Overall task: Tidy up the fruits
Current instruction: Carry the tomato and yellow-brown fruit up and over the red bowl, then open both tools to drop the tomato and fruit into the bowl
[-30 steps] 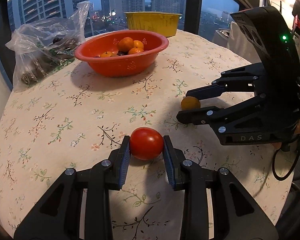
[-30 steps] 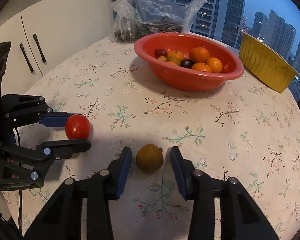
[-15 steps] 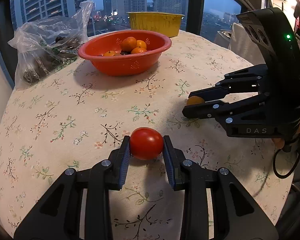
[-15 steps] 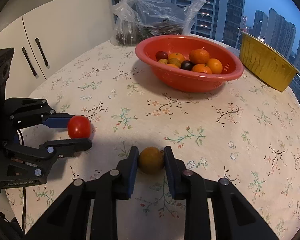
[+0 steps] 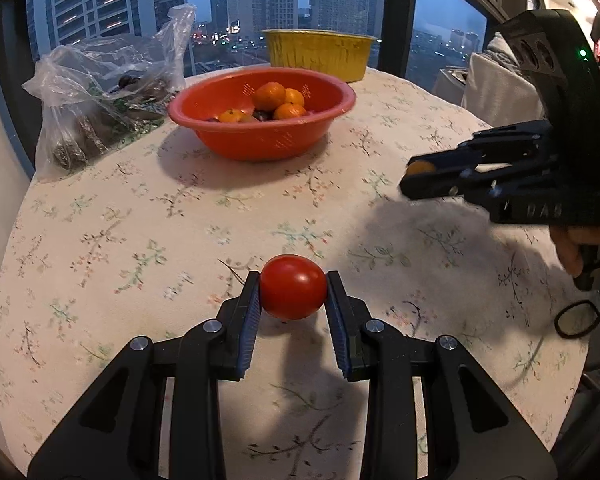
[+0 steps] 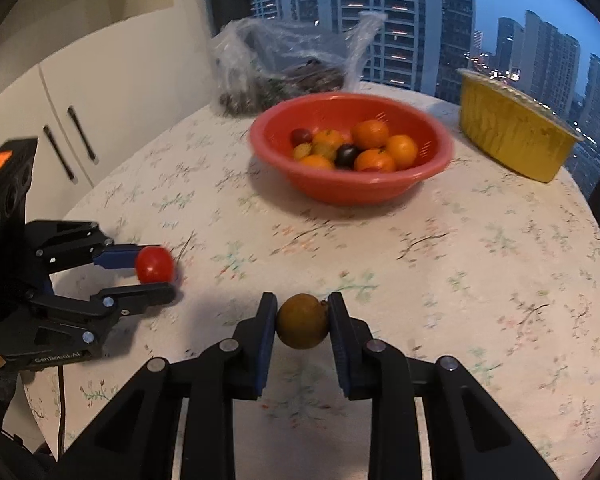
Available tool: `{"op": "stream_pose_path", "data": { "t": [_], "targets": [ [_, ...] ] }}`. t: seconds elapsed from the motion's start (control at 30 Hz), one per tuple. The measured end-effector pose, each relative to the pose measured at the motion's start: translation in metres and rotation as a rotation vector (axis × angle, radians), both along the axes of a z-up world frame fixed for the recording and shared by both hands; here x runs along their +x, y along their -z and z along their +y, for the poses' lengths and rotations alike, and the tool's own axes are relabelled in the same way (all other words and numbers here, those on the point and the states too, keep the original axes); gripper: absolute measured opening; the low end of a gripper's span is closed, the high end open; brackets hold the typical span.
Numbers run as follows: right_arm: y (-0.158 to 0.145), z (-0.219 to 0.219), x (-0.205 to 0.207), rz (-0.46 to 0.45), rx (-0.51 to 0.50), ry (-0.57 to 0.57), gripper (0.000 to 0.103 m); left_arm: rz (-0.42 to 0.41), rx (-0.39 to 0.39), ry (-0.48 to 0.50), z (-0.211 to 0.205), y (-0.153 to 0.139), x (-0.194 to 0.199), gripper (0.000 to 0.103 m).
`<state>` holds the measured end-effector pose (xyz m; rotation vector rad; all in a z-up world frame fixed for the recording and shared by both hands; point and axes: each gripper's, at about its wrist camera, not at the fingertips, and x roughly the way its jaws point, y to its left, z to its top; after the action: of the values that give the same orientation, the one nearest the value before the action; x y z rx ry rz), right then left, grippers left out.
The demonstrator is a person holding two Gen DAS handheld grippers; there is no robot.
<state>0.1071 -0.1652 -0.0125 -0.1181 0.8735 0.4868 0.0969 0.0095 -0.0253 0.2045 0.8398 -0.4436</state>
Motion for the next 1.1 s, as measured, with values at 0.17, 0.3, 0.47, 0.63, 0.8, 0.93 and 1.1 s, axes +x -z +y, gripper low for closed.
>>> {"op": "stream_pose_path", "data": {
  "t": [0.17, 0.3, 0.47, 0.63, 0.8, 0.93, 1.1],
  "targets": [
    [-0.017, -0.022, 0.022, -0.033, -0.008, 0.054, 0.028, -0.028, 0.011, -0.010, 0.007, -0.015, 0.017, 0.030],
    [-0.031, -0.032, 0.046, -0.054, -0.005, 0.084, 0.028, -0.058, 0.022, -0.024, 0.013, -0.032, 0.042, 0.030],
    [-0.044, -0.027, 0.078, -0.077, 0.000, 0.079, 0.028, -0.082, 0.034, -0.021, 0.009, -0.051, 0.088, 0.029],
    [-0.044, -0.004, 0.111, -0.092, -0.021, 0.054, 0.028, -0.097, 0.047, -0.011, -0.009, -0.058, 0.137, 0.030],
    [-0.030, 0.011, 0.134, -0.079, -0.054, 0.043, 0.028, -0.093, 0.053, -0.007, -0.024, -0.049, 0.171, 0.030],
    [-0.020, 0.016, 0.145, -0.072, -0.070, 0.047, 0.028, -0.083, 0.056, -0.005, -0.031, -0.037, 0.185, 0.030],
    [-0.010, 0.020, 0.152, -0.076, -0.106, 0.067, 0.028, -0.077, 0.060, -0.022, -0.037, -0.024, 0.191, 0.030]
  ]
}}
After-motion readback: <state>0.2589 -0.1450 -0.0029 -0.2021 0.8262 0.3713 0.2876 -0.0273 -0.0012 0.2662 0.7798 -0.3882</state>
